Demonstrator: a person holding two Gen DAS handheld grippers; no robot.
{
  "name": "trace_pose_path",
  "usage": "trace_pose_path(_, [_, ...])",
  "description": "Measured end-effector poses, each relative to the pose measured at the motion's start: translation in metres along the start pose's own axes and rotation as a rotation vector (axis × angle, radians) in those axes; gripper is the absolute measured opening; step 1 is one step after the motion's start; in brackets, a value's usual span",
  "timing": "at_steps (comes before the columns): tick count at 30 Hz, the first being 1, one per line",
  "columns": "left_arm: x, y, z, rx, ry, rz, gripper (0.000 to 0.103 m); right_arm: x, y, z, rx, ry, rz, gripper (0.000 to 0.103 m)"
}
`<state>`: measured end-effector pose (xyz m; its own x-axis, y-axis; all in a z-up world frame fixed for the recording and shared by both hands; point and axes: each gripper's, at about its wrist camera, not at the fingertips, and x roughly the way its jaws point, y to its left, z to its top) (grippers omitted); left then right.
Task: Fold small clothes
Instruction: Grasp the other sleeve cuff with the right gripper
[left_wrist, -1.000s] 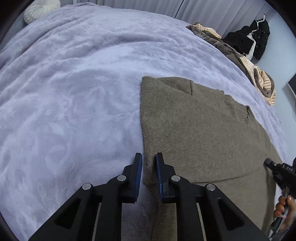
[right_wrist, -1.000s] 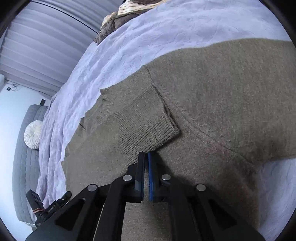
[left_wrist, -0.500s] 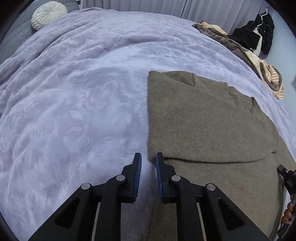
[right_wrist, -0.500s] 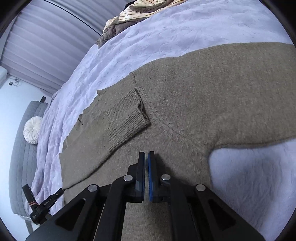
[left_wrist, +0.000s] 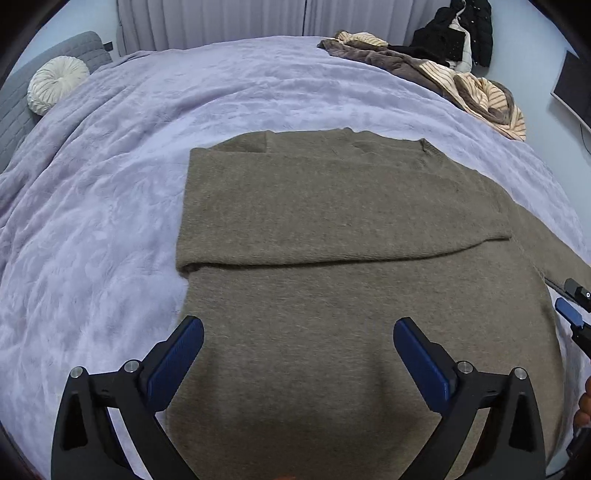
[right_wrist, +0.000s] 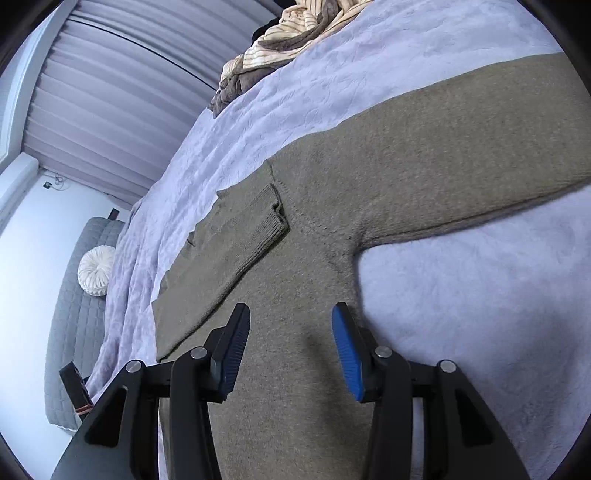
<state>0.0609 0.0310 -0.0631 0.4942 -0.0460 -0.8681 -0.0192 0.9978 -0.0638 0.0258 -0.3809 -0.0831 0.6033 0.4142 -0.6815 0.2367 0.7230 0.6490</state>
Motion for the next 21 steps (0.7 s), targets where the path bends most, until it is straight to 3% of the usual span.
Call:
trace_pose_path(7, [0.017,-0.049,-0.006,0.035,0.091,-0.084,0.103,-0.073,-0.072,0.023,0.14,-0.217,-0.107,0.05])
trace_pose_path(10, [0.018,-0.071,-0.007,0.07,0.091,-0.1,0.103,-0.11,-0.116,0.031,0.285,-0.348,-0.176,0.052])
trace_pose_path(14, [0.017,-0.093,-0.004,0.108,0.09,-0.113,0.103,-0.134,-0.161,0.04,0.462,-0.448,-0.113,0.052])
trace_pose_path(18, [0.015,-0.104,0.001,0.121,0.076,-0.12,0.103,-0.133,-0.173,0.062,0.492,-0.469,-0.05,0.051])
trace_pose_path(20, [0.014,-0.104,0.003,0.119,0.071,-0.127,0.103,-0.123,-0.175,0.074,0.514,-0.443,-0.01,0.029])
trace_pose_path(21, [0.013,-0.102,0.004,0.116,0.068,-0.131,0.103,-0.117,-0.176,0.079,0.532,-0.425,0.013,0.009])
